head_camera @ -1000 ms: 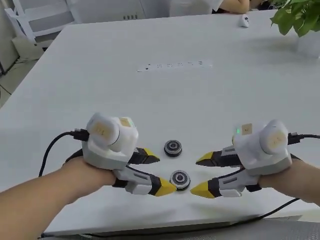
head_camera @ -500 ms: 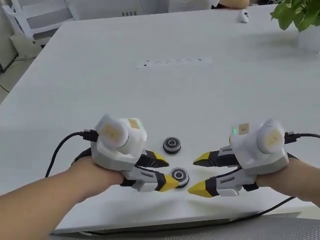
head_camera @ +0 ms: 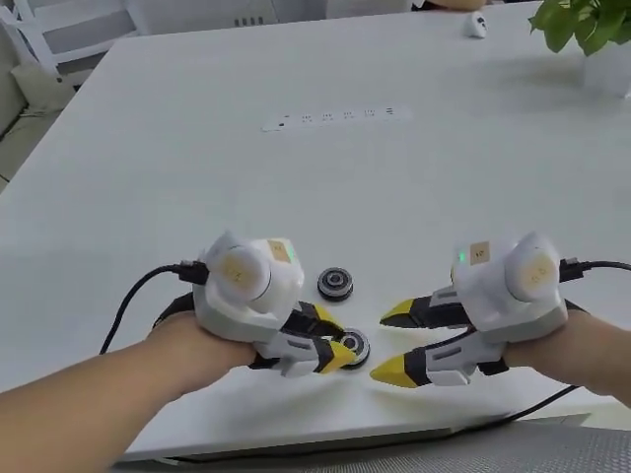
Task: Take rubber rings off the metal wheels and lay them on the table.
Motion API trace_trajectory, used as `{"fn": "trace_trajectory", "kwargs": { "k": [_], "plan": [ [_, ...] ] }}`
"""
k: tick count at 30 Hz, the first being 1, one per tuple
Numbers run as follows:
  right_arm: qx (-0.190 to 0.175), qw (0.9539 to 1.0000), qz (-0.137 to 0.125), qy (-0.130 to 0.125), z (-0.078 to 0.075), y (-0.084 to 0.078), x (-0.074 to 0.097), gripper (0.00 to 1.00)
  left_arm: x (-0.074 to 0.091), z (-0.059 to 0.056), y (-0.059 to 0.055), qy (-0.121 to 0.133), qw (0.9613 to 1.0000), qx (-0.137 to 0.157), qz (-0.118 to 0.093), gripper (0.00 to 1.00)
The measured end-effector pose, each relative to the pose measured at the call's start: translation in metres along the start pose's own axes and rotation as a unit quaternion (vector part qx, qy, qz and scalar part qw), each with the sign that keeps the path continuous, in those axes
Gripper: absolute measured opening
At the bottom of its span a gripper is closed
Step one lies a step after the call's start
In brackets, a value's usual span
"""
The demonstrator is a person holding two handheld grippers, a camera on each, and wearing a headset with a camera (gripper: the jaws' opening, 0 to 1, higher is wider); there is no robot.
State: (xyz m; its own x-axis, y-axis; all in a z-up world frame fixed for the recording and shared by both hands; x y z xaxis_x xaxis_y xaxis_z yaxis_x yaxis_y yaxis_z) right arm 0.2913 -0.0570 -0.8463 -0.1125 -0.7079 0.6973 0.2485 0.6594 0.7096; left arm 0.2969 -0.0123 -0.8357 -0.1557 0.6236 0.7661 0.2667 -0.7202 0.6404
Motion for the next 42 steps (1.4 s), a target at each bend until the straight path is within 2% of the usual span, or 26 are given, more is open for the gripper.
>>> {"fn": "trace_trajectory", "kwargs": {
  "k": [8, 11, 20, 27, 32, 42],
  "plan": [
    [-0.002, 1.0000, -0.001, 0.002, 0.000, 0.001, -0.004, 0.38, -0.002, -0.002, 0.001, 0.013, 0.9996, -0.026, 0.002, 0.16],
    [-0.004, 1.0000, -0.005, 0.004, 0.000, 0.003, -0.006, 0.37, -0.002, 0.001, 0.000, 0.021, 0.9996, -0.019, 0.004, 0.14],
    [-0.002, 0.9999, -0.007, 0.009, 0.002, 0.006, -0.011, 0.33, -0.001, 0.000, 0.000, 0.026, 0.9994, -0.023, -0.001, 0.13],
    [-0.015, 0.9996, -0.021, 0.010, 0.001, 0.010, -0.014, 0.27, -0.001, 0.000, 0.000, 0.029, 0.9994, -0.020, -0.001, 0.13],
    [-0.015, 0.9997, -0.012, 0.013, 0.002, 0.007, -0.018, 0.24, -0.002, 0.000, 0.000, 0.031, 0.9993, -0.020, -0.002, 0.13],
    [-0.029, 0.9993, -0.018, 0.015, 0.003, 0.005, -0.017, 0.21, -0.002, 0.000, 0.000, 0.032, 0.9993, -0.019, -0.004, 0.13]
  ]
}}
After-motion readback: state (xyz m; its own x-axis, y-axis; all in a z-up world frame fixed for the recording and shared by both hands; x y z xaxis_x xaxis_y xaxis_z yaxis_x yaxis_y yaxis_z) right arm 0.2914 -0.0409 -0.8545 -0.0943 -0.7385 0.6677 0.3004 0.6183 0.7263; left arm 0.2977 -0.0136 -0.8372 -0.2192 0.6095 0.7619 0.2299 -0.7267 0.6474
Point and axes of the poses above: the centre of the closed fingertips' face, and the gripper's own axes: x roughly backward along the fingers, z roughly to its left, y roughly out of its top, the point moved 2 cm from there along x, roughly backward along the fingers, and after that the axes turned 9 degrees about z, right-handed, at the moved point
